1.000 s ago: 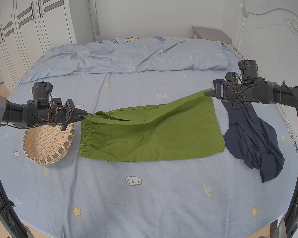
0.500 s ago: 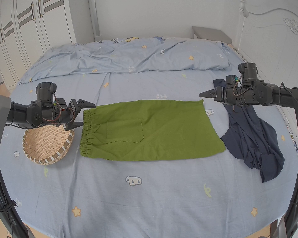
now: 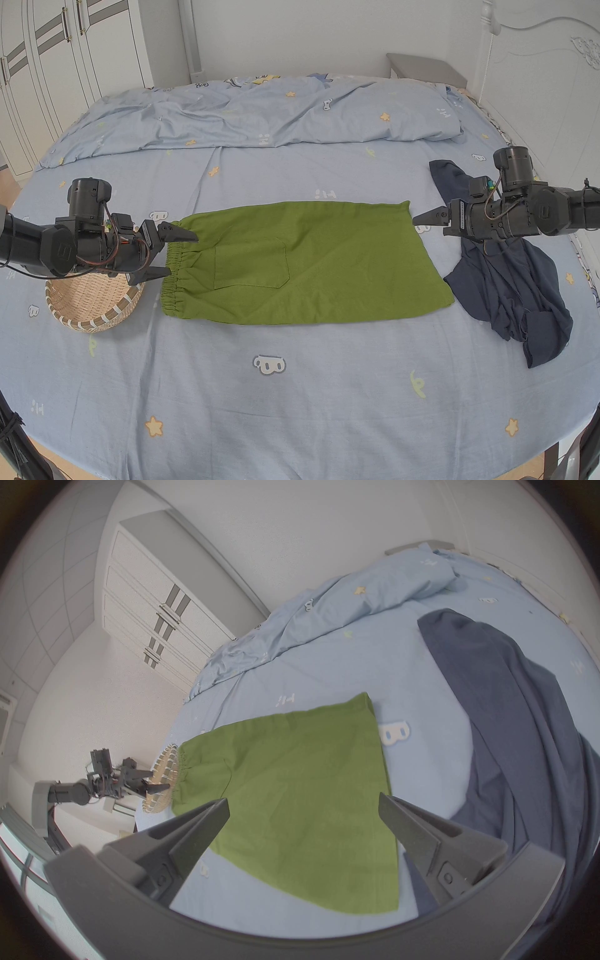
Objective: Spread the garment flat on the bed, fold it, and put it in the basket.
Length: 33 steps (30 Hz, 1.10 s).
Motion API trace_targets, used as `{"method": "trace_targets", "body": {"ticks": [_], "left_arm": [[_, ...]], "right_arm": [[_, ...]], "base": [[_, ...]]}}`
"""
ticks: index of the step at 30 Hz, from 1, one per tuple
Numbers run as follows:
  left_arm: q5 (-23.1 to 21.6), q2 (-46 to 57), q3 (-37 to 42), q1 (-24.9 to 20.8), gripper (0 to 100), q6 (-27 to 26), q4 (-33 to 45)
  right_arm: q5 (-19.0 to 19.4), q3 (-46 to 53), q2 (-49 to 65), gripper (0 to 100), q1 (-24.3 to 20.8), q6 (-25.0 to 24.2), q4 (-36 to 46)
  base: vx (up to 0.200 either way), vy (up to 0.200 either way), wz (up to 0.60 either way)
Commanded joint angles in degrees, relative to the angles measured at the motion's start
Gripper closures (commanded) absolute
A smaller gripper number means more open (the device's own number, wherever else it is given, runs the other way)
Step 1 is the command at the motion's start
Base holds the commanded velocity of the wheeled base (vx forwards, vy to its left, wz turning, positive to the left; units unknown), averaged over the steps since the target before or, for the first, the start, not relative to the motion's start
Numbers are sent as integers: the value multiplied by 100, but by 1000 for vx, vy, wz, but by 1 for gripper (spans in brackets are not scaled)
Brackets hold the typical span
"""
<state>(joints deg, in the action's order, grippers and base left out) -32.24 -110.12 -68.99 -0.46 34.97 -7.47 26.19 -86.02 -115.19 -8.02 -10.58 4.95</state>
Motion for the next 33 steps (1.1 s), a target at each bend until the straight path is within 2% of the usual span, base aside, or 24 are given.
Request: {"method": "trace_targets", "body": {"ticks": [1,6,11,28,33], "left_arm": [[8,658,1072,-42,0,-518,0],[16,667,1546,-42,0,-650,-26],[-45,685,1819,-33,0,-650,-167],[8,17,1827,117,0,-694,-650],[25,-124,1819,125,0,-896,-703]], "right_arm": [[27,1439,1315,0,-6,-568,-618],[27,1869,1508,0,-94,-638,-1075],[18,1975,1578,0,-253,-629,-1119],[18,1975,1543,0,-244,-621,-1137],[18,1966,1535,0,-244,-621,-1145]], "base": [[0,0,0],[0,0,0],[0,0,0],[0,0,0],[0,0,0]]}}
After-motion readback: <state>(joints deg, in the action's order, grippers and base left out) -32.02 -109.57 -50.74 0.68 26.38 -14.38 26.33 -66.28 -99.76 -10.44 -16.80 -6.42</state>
